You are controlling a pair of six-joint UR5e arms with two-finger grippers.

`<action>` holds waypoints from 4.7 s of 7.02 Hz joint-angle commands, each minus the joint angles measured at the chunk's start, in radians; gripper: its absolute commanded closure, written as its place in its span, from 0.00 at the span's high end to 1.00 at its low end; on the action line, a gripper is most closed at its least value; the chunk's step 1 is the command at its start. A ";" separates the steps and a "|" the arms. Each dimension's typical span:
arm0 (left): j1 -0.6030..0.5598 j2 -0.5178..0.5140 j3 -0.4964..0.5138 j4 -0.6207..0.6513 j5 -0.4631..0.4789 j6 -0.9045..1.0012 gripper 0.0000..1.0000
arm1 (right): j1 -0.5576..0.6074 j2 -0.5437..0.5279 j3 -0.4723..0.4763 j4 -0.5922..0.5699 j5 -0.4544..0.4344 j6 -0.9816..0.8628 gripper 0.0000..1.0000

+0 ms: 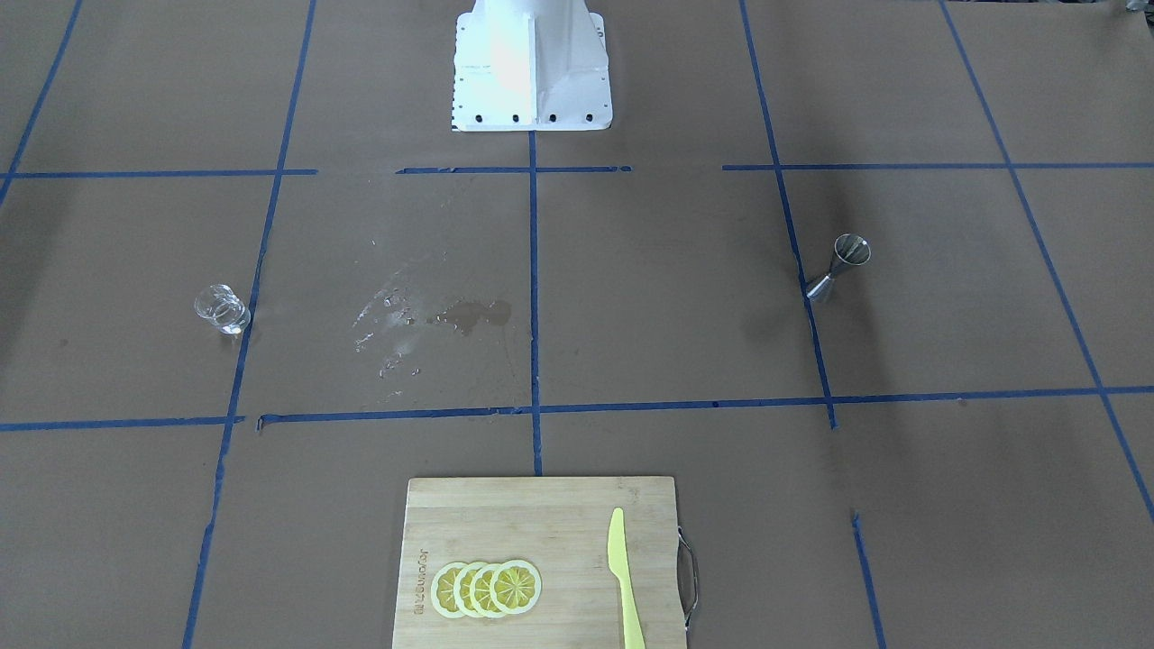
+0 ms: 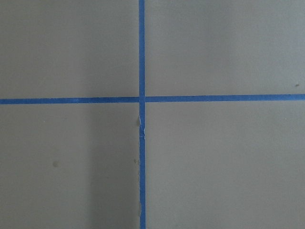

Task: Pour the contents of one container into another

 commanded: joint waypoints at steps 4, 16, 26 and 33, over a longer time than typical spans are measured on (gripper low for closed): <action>0.053 -0.014 -0.190 0.000 0.005 -0.015 1.00 | -0.036 0.007 0.055 0.002 0.002 0.008 1.00; 1.139 0.222 -0.687 -0.338 0.890 -1.358 0.99 | -0.078 0.013 0.095 0.057 0.046 0.048 1.00; 1.437 0.046 -0.409 -0.032 1.601 -1.822 0.96 | -0.078 0.011 0.141 0.058 0.058 0.134 1.00; 1.447 -0.011 -0.273 -0.038 1.733 -1.852 0.82 | -0.118 0.010 0.236 0.058 0.051 0.295 1.00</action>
